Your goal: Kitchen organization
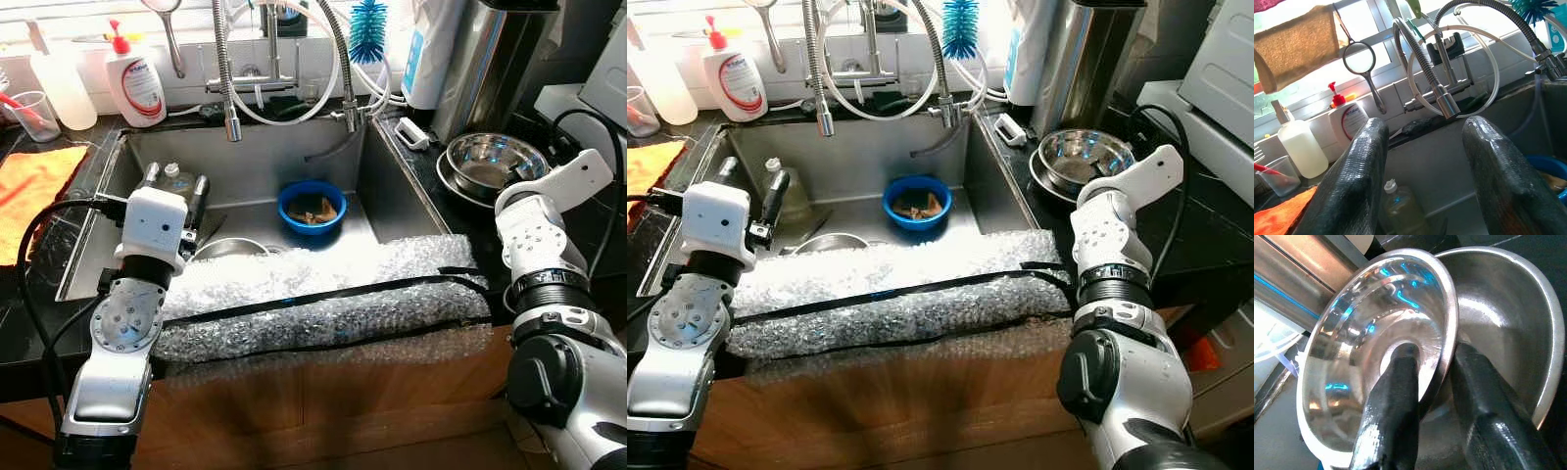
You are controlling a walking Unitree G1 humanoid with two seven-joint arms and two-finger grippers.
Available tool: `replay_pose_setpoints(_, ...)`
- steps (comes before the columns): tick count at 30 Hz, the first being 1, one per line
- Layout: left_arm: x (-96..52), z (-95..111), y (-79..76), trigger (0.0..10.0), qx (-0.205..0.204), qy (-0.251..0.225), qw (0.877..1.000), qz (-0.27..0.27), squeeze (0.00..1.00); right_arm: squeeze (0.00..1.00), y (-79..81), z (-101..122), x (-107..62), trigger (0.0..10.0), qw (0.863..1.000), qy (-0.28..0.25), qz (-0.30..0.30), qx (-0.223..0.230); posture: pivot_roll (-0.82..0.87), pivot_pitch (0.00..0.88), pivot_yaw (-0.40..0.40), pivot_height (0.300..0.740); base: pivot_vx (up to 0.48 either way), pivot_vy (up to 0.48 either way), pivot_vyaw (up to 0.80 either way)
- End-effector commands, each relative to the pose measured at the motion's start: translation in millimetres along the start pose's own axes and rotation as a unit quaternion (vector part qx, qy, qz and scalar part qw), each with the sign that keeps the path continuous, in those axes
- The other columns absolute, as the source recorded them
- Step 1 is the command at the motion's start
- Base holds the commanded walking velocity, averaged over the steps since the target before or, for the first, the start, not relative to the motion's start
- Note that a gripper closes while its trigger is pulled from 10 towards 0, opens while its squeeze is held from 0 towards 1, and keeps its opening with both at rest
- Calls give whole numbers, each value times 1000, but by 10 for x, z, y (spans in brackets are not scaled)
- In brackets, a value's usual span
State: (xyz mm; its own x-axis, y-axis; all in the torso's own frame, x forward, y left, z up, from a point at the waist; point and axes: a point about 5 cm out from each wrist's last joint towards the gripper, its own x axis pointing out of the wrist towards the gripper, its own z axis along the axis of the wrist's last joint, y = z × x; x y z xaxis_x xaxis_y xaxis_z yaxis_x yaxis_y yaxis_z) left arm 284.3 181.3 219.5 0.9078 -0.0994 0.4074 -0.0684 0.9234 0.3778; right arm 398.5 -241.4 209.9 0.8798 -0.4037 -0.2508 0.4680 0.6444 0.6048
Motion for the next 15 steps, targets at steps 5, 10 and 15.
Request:
replay_pose_setpoints(5,32,3,-11,10000,5,-3,1000,-9,0,0,59,10,-1,0,1000,3,4,9,63,40,-10,740,0,0,0)
replay_pose_setpoints(10,44,17,-17,10000,12,-8,1000,-12,0,0,55,21,-5,0,1000,-6,2,9,65,39,-8,740,0,0,0)
replay_pose_setpoints(15,55,33,-3,10000,12,-13,1000,-6,0,0,37,66,-13,0,1000,-28,-7,9,67,37,-8,740,0,0,0)
